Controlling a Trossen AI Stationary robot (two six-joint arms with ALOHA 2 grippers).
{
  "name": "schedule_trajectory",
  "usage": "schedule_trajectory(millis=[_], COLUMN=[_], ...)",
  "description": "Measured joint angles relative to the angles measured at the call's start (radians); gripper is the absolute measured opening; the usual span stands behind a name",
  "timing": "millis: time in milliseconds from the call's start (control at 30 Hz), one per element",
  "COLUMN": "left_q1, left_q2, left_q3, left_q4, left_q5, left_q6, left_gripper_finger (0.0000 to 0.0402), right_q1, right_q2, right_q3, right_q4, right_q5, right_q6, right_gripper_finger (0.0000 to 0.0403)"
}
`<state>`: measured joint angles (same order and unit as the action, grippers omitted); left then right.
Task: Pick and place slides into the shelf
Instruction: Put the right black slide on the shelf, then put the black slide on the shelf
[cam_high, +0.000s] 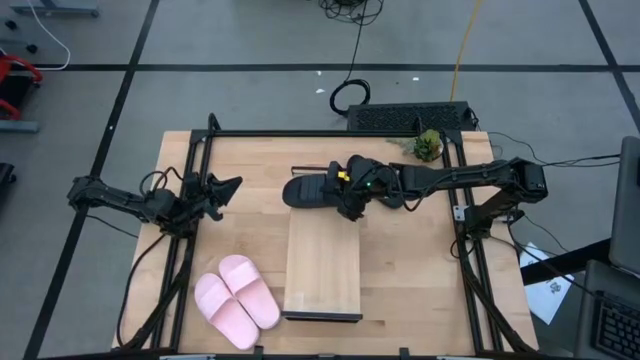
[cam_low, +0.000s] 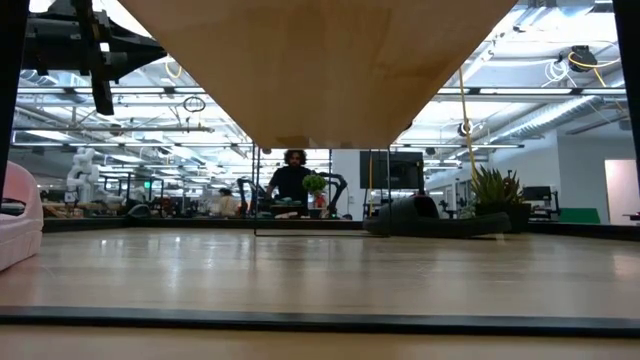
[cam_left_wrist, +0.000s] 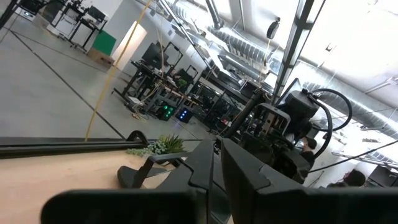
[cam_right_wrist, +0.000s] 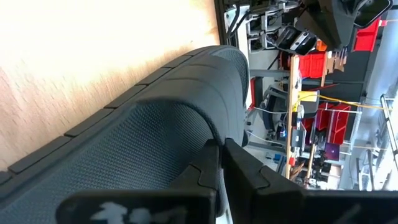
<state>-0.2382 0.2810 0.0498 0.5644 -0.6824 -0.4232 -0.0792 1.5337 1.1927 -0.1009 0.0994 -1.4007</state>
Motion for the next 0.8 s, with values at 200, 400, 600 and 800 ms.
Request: schedule_trajectory(millis=[200,400,600,800], left_q1=[0.000,0.000,0.000,0.000], left_q2=[0.000,0.000,0.000,0.000], left_q3=[0.000,0.000,0.000,0.000], left_q4=[0.000,0.000,0.000,0.000], left_q5=[0.000,0.000,0.000,0.001], left_q6=[0.000,0.002,0.002,0.002], left_gripper_finger=[0.0033,0.0033,0.0033,0.0033], right_q1=[0.000,0.000,0.000,0.000], right_q2=[0.000,0.000,0.000,0.000], right_q3=[0.000,0.000,0.000,0.000], right_q4=[0.000,-0.001,-0.002,0.005], right_q5=[0.000,0.001,0.007,0.008], right_q6=[0.001,0.002,0.028,0.019], right_gripper_finger=[0.0004,0.0018,0.0068,0.0097])
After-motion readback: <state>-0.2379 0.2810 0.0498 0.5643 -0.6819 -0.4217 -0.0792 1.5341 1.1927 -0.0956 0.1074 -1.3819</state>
